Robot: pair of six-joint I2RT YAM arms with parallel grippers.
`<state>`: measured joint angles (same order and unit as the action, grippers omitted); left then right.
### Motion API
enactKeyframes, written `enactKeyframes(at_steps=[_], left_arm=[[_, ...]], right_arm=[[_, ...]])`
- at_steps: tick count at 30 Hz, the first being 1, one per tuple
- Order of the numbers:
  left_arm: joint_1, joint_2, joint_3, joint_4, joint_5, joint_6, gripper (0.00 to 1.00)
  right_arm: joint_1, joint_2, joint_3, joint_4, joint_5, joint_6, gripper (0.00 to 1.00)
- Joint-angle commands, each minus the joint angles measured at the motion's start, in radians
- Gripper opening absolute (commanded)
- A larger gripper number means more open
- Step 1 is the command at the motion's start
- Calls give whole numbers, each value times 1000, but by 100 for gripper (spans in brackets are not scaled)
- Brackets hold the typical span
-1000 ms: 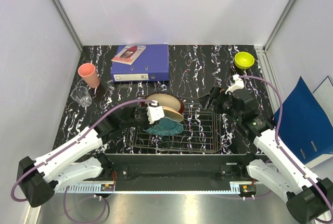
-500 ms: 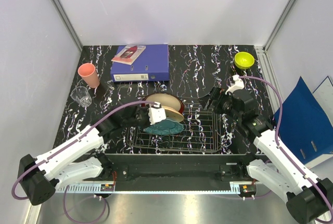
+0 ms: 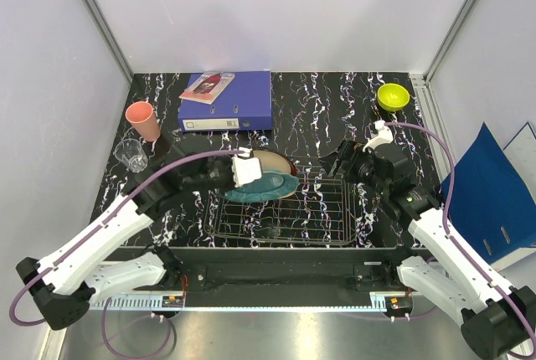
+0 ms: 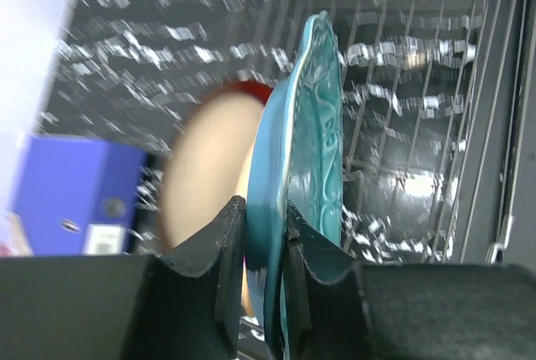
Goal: Unload the mixed dishes from the dish rack
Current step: Pick up the plate from the dish rack.
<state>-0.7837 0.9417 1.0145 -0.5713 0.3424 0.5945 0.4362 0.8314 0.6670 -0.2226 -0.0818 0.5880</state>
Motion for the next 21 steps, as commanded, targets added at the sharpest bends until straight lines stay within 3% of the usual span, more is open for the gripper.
enactKeyframes(at_steps=[1,9,12,16,18,19,21], left_arm=[[-3,-37,201,137,52,7,0],[-3,32,403,329,-190,-300,0],[-2,87,487,304,-250,-386,0],[29,199,671,156,-463,-641,0],[102,239,728,120,-421,-775,0],[207,239,716,146,-314,-933,0],[315,232,634,210,-197,-1091,0]], right_arm=[[-4,-20,43,16,-7,-10,97],[-2,-89,126,-49,76,-39,98],[-2,-112,140,-64,77,-37,98],[-2,-143,138,-77,100,-21,98],[-2,-159,135,-75,97,-13,98],[-2,-175,129,-67,96,-10,98],[-2,-199,118,-41,61,-4,98]])
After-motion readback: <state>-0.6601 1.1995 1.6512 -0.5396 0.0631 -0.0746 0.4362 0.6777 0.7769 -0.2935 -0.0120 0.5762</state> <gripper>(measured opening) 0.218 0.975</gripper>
